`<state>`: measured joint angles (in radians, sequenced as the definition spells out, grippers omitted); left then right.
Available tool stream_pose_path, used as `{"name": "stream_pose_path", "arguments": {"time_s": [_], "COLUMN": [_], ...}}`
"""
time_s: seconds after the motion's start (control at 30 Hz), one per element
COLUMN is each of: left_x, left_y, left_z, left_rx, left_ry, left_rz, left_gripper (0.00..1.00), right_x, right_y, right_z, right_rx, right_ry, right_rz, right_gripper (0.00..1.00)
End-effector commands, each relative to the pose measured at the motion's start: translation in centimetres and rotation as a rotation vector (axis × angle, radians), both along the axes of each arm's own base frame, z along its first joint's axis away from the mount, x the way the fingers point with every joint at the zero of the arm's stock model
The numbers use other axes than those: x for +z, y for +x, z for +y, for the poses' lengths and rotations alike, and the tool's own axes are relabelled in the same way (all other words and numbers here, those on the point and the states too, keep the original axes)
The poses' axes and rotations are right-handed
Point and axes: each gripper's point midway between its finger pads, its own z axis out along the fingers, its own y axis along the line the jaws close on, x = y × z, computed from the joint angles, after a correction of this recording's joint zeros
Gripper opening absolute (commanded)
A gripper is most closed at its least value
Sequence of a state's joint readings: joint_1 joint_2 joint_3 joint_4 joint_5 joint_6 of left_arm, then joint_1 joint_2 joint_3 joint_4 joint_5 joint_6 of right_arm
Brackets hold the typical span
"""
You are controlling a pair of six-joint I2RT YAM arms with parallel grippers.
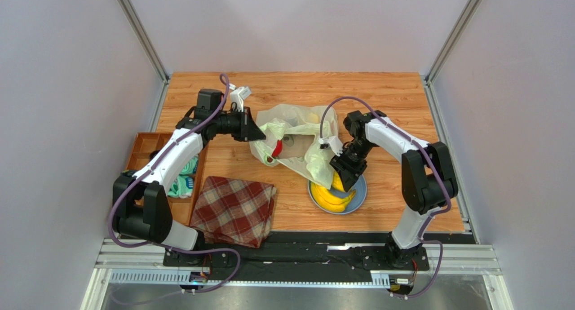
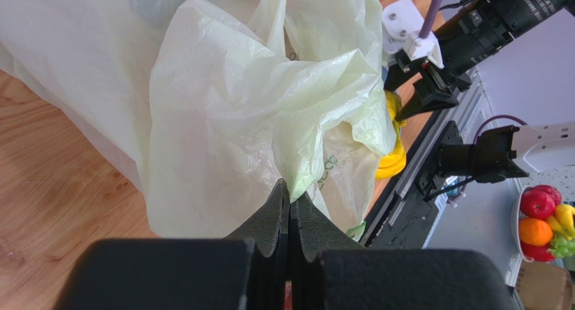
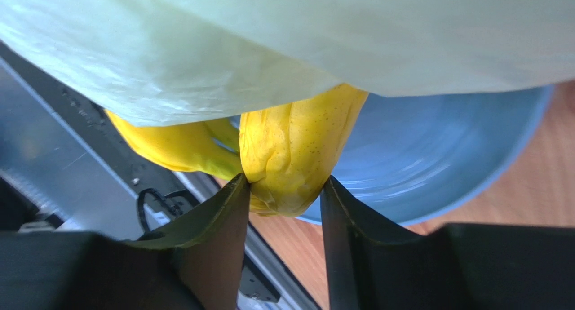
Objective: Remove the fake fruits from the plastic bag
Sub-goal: Place the fake fruit on the plate, then adjust the plastic bag at the center of the board.
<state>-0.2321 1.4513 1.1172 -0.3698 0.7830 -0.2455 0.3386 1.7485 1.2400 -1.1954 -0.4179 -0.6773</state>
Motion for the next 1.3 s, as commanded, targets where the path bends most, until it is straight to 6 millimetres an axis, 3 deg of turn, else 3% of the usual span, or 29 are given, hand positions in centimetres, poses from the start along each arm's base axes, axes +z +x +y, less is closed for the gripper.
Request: {"name": "stream_pose_path", "arguments": {"time_s": [0.0,0.03,0.07,0.13,0.33,0.5,0.6,0.73,0.77,0.87,0.9,1.0,1.1,1.13,1.2,1.23,1.27], "left_x": [1.2,1.1,1.1,1.0,1.3,1.4,1.6,2.3,2.4,2.8,3.0,3.4,3.7,3.8,4.1,4.3,4.3], "left_y": [0.3,0.3,0.3,0.3,0.3,0.2,0.4,0.9,0.9,1.3,1.3,1.3,1.2,1.2,1.1,1.0,0.9], "left_z": [0.0,0.0,0.0,0.0,0.1,0.1,0.0,-0.3,-0.3,-0.5,-0.5,-0.6,-0.7,-0.8,-0.8,-0.8,-0.8], "left_rx": [0.000,0.001,0.000,0.000,0.002,-0.001,0.001,0.003,0.005,0.021,0.026,0.037,0.051,0.052,0.059,0.057,0.055], "left_ry": [-0.023,-0.022,-0.023,-0.024,-0.019,-0.020,-0.024,-0.046,-0.050,-0.066,-0.072,-0.085,-0.110,-0.120,-0.139,-0.143,-0.144], "left_rz": [-0.043,-0.043,-0.040,-0.035,-0.057,-0.060,-0.065,-0.069,-0.065,-0.057,-0.052,-0.041,-0.014,-0.010,-0.009,-0.013,-0.015], "left_gripper": [0.00,0.00,0.00,0.00,0.00,0.00,0.00,0.00,0.00,0.00,0.00,0.00,0.00,0.00,0.00,0.00,0.00], "right_x": [1.3,1.4,2.2,2.8,6.2,12.2,15.9,17.9,18.0,16.2,15.6,12.3,8.9,8.1,5.6,5.0,4.2], "right_y": [-2.1,-1.8,-2.8,-2.0,0.6,4.1,6.5,9.4,10.2,9.9,9.5,8.5,8.8,9.3,11.7,13.8,16.0], "right_z": [1.3,1.4,1.3,1.2,0.3,-1.3,0.2,4.1,5.9,9.1,9.7,11.2,11.6,11.5,10.6,10.4,8.7], "right_rx": [0.043,0.070,0.083,0.100,0.045,0.092,0.097,0.038,0.056,0.160,0.191,0.257,0.245,0.229,0.165,0.120,0.069], "right_ry": [0.057,0.066,0.082,0.124,0.176,0.129,0.183,0.229,0.243,0.248,0.250,0.244,0.174,0.147,0.019,-0.021,-0.116], "right_rz": [0.167,0.199,0.270,0.269,0.168,-0.110,-0.273,-0.423,-0.480,-0.528,-0.526,-0.450,-0.364,-0.358,-0.366,-0.424,-0.474], "right_gripper": [0.54,0.59,0.61,1.00,1.00,0.96,0.91,0.81,0.79,0.70,0.59,0.41,0.30,0.29,0.13,0.07,0.05]}}
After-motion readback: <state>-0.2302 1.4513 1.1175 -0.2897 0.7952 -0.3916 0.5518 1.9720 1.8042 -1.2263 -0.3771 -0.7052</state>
